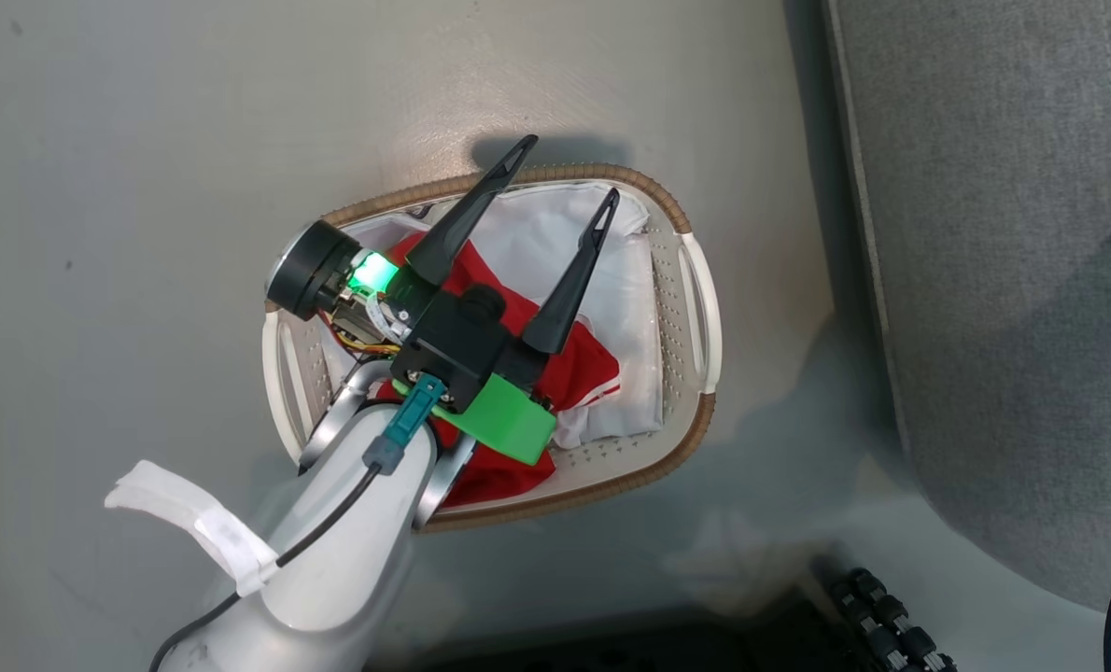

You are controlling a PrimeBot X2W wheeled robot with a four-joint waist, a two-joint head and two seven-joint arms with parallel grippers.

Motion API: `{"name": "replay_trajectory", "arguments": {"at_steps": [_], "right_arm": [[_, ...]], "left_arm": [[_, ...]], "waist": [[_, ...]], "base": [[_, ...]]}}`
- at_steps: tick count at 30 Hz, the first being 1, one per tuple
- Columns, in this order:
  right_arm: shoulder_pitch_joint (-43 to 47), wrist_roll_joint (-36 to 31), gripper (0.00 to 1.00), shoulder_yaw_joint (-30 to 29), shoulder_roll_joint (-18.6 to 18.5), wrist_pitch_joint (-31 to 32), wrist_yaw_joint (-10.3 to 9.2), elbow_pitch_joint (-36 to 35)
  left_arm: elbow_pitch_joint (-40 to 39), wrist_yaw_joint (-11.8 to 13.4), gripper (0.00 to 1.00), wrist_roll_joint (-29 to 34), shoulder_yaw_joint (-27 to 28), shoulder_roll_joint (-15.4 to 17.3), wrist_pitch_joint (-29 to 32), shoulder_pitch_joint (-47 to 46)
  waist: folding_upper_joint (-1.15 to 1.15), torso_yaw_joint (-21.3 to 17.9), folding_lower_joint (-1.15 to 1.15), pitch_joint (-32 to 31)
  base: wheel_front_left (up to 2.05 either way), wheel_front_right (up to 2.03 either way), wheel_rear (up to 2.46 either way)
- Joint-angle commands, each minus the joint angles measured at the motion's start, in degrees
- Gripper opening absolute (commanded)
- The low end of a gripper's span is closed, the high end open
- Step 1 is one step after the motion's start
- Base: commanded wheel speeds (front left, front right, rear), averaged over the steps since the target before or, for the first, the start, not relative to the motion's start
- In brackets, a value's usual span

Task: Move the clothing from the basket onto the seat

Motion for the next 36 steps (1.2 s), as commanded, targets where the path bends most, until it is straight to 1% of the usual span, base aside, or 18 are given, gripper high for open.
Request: {"name": "replay_trajectory", "arguments": {"at_steps": [1, 2, 7, 12, 14, 21, 28, 36], "right_arm": [[1.4, 0.5, 0.47, 0.3, 0.4, -0.1, -0.1, -0.5], [1.8, 0.8, 1.0, 0.4, 0.8, -0.1, -0.1, -0.9], [5.2, 0.8, 1.0, 2.8, 1.6, -0.1, -0.1, -2.8], [10.0, 1.8, 1.0, 4.8, 3.3, -0.1, -0.1, -5.0], [12.3, 2.6, 1.0, 5.9, 4.1, -0.1, -0.1, -5.3], [18.0, 4.7, 1.0, 9.9, 5.0, -0.1, -0.1, -5.7], [20.6, 7.1, 1.0, 14.6, 5.0, -0.1, -0.1, -5.0], [24.7, 10.1, 1.0, 20.0, 7.4, -0.1, -0.09, -3.6]], "left_arm": [[0.4, 0.1, 1.0, -0.2, 0.3, 0.4, 0.0, -0.9], [0.5, 0.2, 1.0, -0.3, 0.5, 0.5, 0.0, -0.9], [1.5, 0.4, 1.0, -0.9, 1.3, 0.9, 0.0, -0.4], [2.3, 0.6, 1.0, -1.8, 2.6, 1.0, 0.0, 1.0], [2.5, 0.9, 1.0, -2.4, 3.5, 0.9, 0.0, 1.9], [3.9, 1.5, 1.0, -4.6, 7.3, -0.1, 0.0, 5.6], [4.9, 2.1, 1.0, -6.0, 11.5, -1.2, 0.0, 10.9], [6.0, 3.6, 1.0, -8.2, 17.0, -2.5, 0.0, 18.4]], "waist": [[0.0, -0.7, -0.01, -0.9], [0.0, -0.9, -0.01, -1.2], [0.0, -2.1, -0.01, -3.5], [0.0, -3.0, -0.01, -7.1], [0.0, -3.1, -0.01, -9.1], [0.0, -2.9, -0.01, -17.7], [0.0, -1.6, -0.01, -26.4], [0.0, 1.2, -0.01, -35.0]], "base": [[0.0, 0.0, 0.0], [0.0, 0.0, 0.0], [0.0, 0.0, 0.0], [0.0, 0.0, 0.0], [0.0, 0.0, 0.0], [0.0, 0.0, 0.0], [0.0, 0.0, 0.0], [0.0, 0.0, 0.0]]}}
